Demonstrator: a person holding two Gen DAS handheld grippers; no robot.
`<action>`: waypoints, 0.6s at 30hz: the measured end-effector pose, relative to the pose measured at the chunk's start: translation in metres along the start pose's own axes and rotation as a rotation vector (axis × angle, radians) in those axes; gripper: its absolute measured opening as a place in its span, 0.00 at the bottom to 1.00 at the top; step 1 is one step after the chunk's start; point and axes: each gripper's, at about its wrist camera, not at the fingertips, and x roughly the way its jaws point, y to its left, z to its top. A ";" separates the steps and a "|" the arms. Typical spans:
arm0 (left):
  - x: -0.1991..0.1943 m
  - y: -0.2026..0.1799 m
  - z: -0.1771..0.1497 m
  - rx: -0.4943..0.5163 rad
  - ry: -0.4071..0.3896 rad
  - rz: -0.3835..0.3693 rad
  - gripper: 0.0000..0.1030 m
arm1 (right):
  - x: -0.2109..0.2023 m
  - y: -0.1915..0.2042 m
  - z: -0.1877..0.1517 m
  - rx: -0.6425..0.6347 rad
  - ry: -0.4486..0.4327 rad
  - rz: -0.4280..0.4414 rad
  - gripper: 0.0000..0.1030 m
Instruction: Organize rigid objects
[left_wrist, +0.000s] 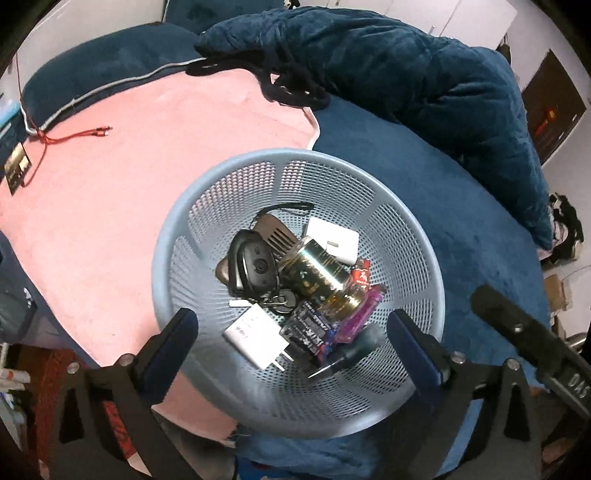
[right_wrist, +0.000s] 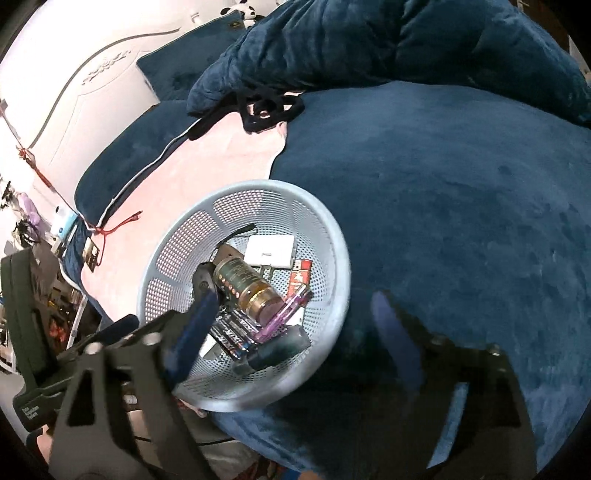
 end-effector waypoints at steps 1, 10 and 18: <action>-0.001 -0.001 -0.001 0.008 -0.004 0.005 0.99 | -0.001 0.000 0.000 -0.001 0.004 -0.003 1.00; -0.010 -0.004 -0.009 0.034 -0.015 0.001 0.99 | -0.006 0.004 -0.009 -0.021 0.006 -0.028 1.00; -0.013 -0.004 -0.015 0.028 -0.011 0.001 0.99 | -0.010 0.005 -0.018 -0.034 -0.001 -0.046 1.00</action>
